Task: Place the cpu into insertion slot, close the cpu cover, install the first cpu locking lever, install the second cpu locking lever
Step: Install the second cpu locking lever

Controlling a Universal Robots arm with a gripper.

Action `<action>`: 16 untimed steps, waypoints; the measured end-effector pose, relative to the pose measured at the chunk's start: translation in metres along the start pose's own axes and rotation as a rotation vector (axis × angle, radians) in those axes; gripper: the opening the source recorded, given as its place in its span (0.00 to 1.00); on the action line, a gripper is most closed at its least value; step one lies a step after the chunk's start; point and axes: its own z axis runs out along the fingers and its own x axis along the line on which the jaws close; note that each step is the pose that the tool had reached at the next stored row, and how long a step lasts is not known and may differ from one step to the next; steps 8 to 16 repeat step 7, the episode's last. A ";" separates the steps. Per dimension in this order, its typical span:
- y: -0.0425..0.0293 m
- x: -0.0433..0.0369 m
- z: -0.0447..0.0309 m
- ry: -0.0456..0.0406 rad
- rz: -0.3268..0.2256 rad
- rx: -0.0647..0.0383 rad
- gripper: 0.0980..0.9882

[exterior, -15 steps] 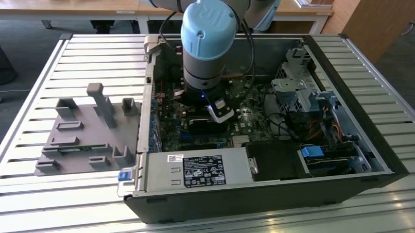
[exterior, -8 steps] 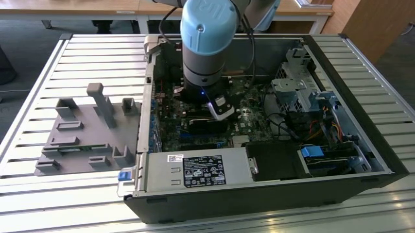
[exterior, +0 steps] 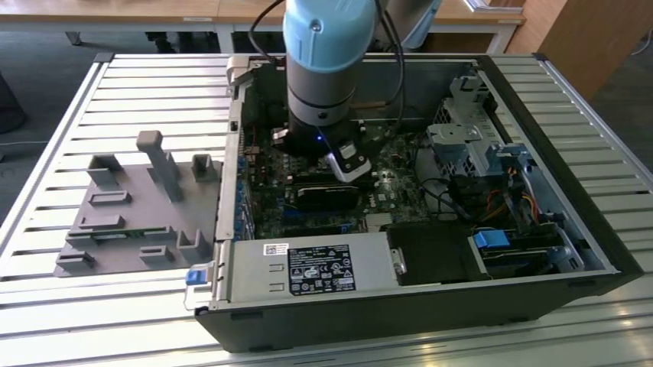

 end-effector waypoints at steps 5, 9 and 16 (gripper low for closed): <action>0.0023 0.0000 -0.0069 0.0000 0.000 0.000 0.01; 0.0023 0.0000 -0.0069 0.0000 0.000 0.000 0.01; 0.0023 0.0000 -0.0069 0.0000 0.000 0.000 0.01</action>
